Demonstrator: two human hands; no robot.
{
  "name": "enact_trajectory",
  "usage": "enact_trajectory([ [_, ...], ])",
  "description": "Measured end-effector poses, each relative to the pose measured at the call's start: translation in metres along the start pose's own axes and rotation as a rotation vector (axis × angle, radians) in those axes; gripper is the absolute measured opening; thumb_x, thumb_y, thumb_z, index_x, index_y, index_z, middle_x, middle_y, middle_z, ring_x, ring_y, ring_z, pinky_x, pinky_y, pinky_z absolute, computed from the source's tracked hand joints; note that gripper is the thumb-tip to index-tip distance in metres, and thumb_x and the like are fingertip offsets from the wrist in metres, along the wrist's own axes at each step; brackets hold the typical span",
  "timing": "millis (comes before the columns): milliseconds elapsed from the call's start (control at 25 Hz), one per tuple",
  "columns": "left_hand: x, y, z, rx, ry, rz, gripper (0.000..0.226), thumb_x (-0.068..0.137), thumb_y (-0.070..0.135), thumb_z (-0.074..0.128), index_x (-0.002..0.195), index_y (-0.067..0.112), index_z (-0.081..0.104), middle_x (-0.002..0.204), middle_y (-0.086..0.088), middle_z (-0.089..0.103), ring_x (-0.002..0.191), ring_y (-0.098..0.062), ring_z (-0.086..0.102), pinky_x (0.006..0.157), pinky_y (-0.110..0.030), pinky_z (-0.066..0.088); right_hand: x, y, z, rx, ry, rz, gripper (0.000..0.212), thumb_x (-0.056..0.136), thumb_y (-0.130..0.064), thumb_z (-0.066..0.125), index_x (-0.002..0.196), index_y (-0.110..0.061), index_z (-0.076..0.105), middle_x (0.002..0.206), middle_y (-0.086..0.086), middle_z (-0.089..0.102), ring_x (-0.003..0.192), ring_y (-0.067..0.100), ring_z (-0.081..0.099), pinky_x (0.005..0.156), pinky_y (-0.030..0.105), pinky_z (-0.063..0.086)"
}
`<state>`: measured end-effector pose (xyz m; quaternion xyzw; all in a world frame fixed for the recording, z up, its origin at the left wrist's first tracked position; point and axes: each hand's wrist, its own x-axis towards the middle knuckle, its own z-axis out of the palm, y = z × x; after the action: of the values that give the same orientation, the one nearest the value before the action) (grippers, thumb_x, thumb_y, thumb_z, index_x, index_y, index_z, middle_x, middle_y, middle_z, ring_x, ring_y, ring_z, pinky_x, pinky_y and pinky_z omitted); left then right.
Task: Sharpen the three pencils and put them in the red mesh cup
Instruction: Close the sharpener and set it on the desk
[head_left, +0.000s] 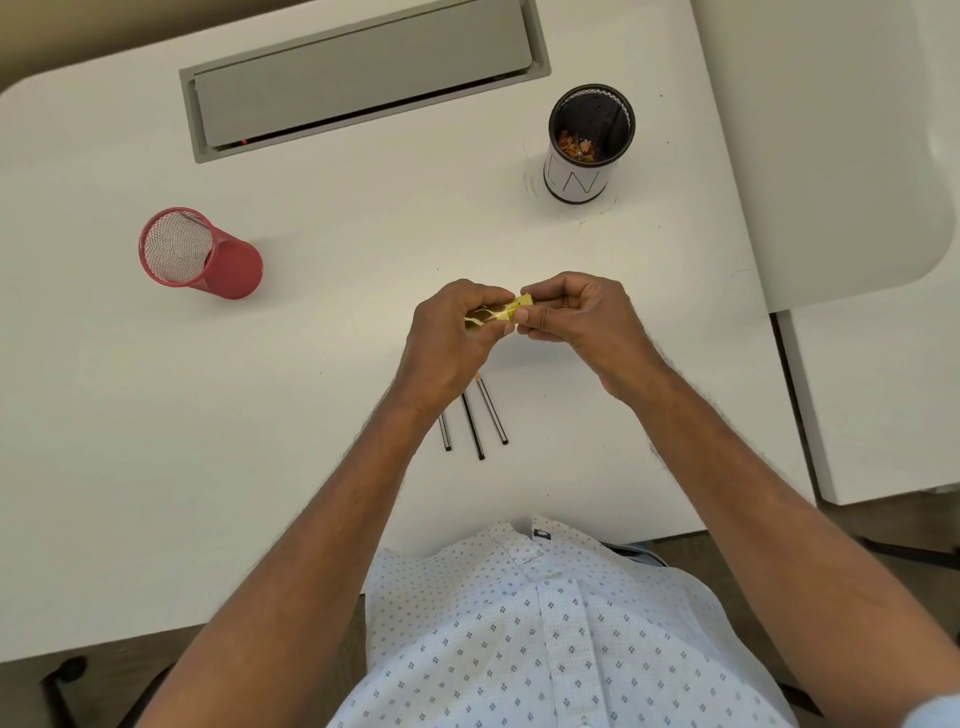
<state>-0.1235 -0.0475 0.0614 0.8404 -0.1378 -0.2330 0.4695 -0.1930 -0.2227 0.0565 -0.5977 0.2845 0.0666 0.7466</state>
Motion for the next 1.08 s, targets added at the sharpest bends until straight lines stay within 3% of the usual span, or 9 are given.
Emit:
enact_trajectory([
  [160, 0.004, 0.003, 0.006, -0.104, 0.081, -0.06, 0.02, 0.085, 0.028, 0.079, 0.103, 0.033, 0.073, 0.093, 0.019, 0.074, 0.09, 0.0, 0.07, 0.076, -0.016, 0.056, 0.004, 0.002, 0.028, 0.016, 0.131, -0.082, 0.032, 0.085, -0.014, 0.083, 0.115, -0.016, 0.072, 0.099, 0.002, 0.074, 0.091, 0.015, 0.073, 0.079, 0.03, 0.061],
  [280, 0.012, 0.004, 0.009, -0.18, 0.157, -0.09, 0.02, 0.087, 0.022, 0.076, 0.101, 0.034, 0.068, 0.094, 0.013, 0.075, 0.088, -0.004, 0.072, 0.077, -0.025, 0.059, 0.015, 0.0, 0.048, 0.0, 0.222, -0.144, 0.036, 0.084, -0.009, 0.08, 0.116, -0.014, 0.063, 0.109, 0.003, 0.07, 0.095, 0.014, 0.069, 0.079, 0.027, 0.06],
  [400, 0.021, 0.0, 0.003, -0.226, 0.197, -0.104, 0.024, 0.085, 0.017, 0.073, 0.1, 0.033, 0.063, 0.097, 0.012, 0.074, 0.087, -0.006, 0.073, 0.075, -0.028, 0.061, 0.03, -0.005, 0.059, -0.015, 0.179, -0.107, 0.031, 0.084, -0.007, 0.077, 0.11, -0.015, 0.063, 0.109, 0.003, 0.072, 0.099, 0.016, 0.071, 0.07, 0.023, 0.058],
  [480, 0.026, -0.006, -0.004, -0.206, 0.179, -0.088, 0.025, 0.085, 0.021, 0.075, 0.102, 0.034, 0.063, 0.102, 0.016, 0.072, 0.09, -0.003, 0.072, 0.075, -0.022, 0.059, 0.042, -0.008, 0.062, -0.119, 0.132, -0.109, 0.028, 0.084, -0.011, 0.076, 0.108, -0.019, 0.067, 0.106, -0.002, 0.073, 0.097, 0.014, 0.072, 0.069, 0.024, 0.058],
  [560, 0.032, -0.016, -0.013, -0.135, 0.162, -0.074, 0.026, 0.087, 0.027, 0.076, 0.109, 0.034, 0.064, 0.111, 0.017, 0.07, 0.095, 0.0, 0.069, 0.076, -0.017, 0.056, 0.058, -0.011, 0.061, -0.344, 0.142, -0.208, 0.025, 0.087, -0.017, 0.076, 0.11, -0.022, 0.069, 0.109, -0.003, 0.07, 0.093, 0.011, 0.07, 0.073, 0.024, 0.059],
  [640, 0.038, -0.03, -0.024, 0.028, 0.18, -0.075, 0.031, 0.091, 0.031, 0.074, 0.12, 0.028, 0.064, 0.125, 0.01, 0.065, 0.106, -0.005, 0.065, 0.088, -0.021, 0.055, 0.077, -0.015, 0.056, -0.704, 0.18, -0.35, 0.027, 0.092, -0.023, 0.073, 0.119, -0.021, 0.068, 0.117, 0.0, 0.063, 0.096, 0.012, 0.065, 0.078, 0.024, 0.056],
  [760, 0.043, -0.055, -0.039, 0.346, 0.177, -0.065, 0.042, 0.094, 0.035, 0.069, 0.133, 0.021, 0.061, 0.14, 0.0, 0.056, 0.13, -0.019, 0.051, 0.106, -0.03, 0.042, 0.105, -0.014, 0.053, -1.1, 0.164, -0.407, 0.033, 0.096, -0.023, 0.068, 0.128, -0.015, 0.064, 0.124, 0.008, 0.058, 0.109, 0.024, 0.059, 0.084, 0.038, 0.054],
  [880, 0.044, -0.076, -0.05, 0.523, 0.156, -0.064, 0.05, 0.094, 0.036, 0.069, 0.139, 0.019, 0.057, 0.148, -0.006, 0.051, 0.138, -0.028, 0.043, 0.111, -0.041, 0.038, 0.119, -0.009, 0.056, -1.221, 0.136, -0.415, 0.034, 0.098, -0.019, 0.065, 0.131, -0.011, 0.063, 0.126, 0.01, 0.057, 0.116, 0.028, 0.056, 0.084, 0.043, 0.055],
  [1080, 0.043, -0.095, -0.053, 0.684, 0.087, -0.034, 0.057, 0.093, 0.037, 0.067, 0.144, 0.016, 0.052, 0.157, -0.009, 0.041, 0.144, -0.032, 0.035, 0.115, -0.047, 0.034, 0.127, -0.001, 0.06, -1.351, 0.137, -0.431, 0.036, 0.099, -0.021, 0.062, 0.134, -0.011, 0.062, 0.127, 0.011, 0.058, 0.115, 0.029, 0.056, 0.079, 0.042, 0.054],
])
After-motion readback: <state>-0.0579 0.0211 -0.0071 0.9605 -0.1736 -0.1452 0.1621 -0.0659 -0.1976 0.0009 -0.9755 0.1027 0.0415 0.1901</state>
